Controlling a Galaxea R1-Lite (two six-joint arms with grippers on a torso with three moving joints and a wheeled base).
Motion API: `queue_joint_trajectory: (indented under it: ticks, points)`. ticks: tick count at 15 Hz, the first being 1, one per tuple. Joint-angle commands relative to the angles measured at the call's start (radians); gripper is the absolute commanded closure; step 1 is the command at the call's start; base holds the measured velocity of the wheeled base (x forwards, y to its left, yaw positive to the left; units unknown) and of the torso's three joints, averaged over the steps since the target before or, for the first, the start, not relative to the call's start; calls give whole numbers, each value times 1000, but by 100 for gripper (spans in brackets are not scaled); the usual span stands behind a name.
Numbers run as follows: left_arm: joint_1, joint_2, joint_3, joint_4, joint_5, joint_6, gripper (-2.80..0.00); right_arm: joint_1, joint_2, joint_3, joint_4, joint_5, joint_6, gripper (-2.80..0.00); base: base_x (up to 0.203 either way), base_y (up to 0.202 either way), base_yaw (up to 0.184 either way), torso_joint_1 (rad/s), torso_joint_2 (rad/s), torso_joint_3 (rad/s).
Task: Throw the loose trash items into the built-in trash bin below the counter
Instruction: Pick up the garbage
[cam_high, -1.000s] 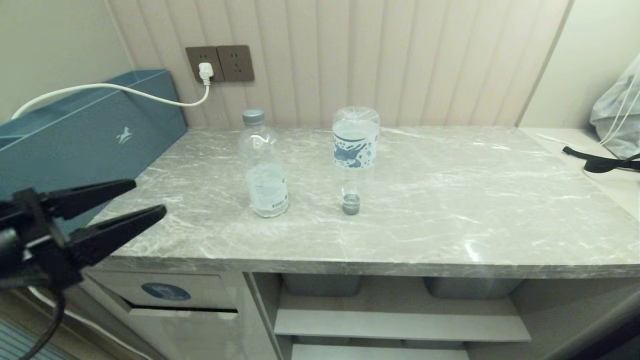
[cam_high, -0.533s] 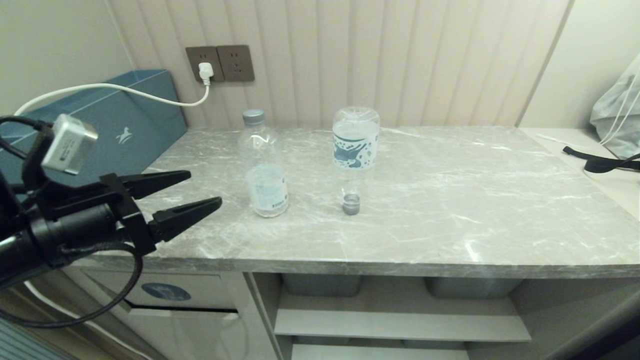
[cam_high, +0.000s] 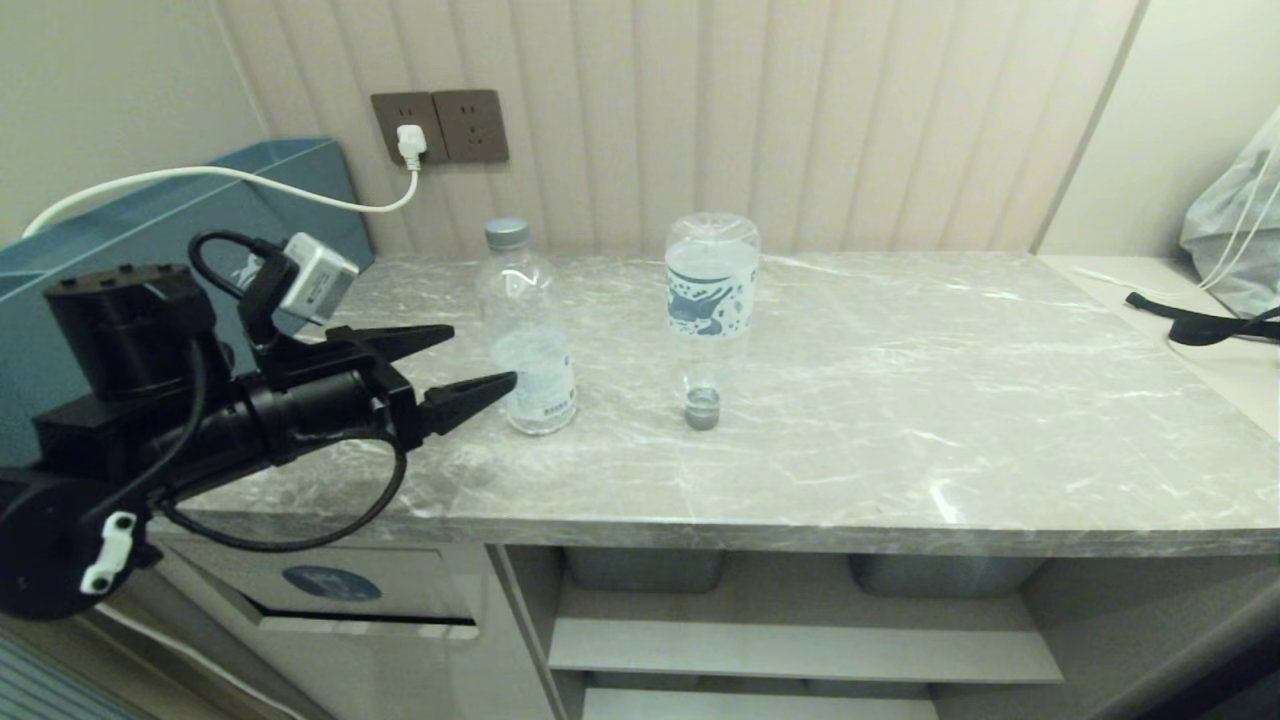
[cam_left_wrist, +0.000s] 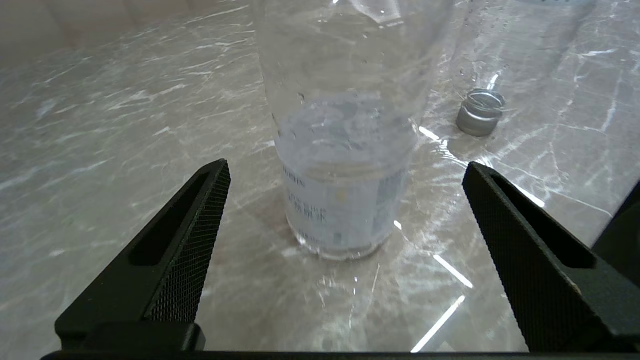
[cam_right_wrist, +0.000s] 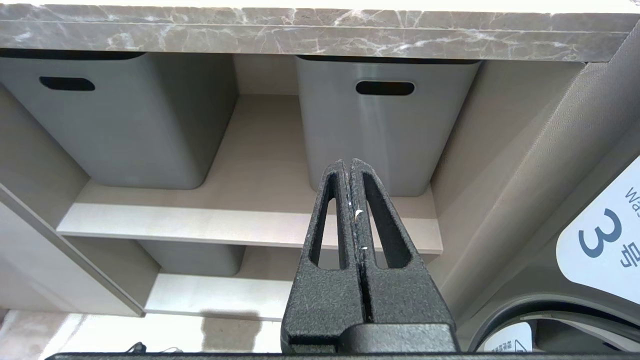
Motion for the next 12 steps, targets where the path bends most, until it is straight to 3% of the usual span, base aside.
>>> queue_joint_trajectory:
  ticks: [1, 12]
  points:
    - [-10, 58, -32, -5, -3, 1, -280, 0, 0, 0, 0, 0, -1, 0, 0, 0, 0, 0, 0, 0]
    - [-71, 196, -191, -7, -1, -2, -280, 0, 0, 0, 0, 0, -1, 0, 0, 0, 0, 0, 0, 0]
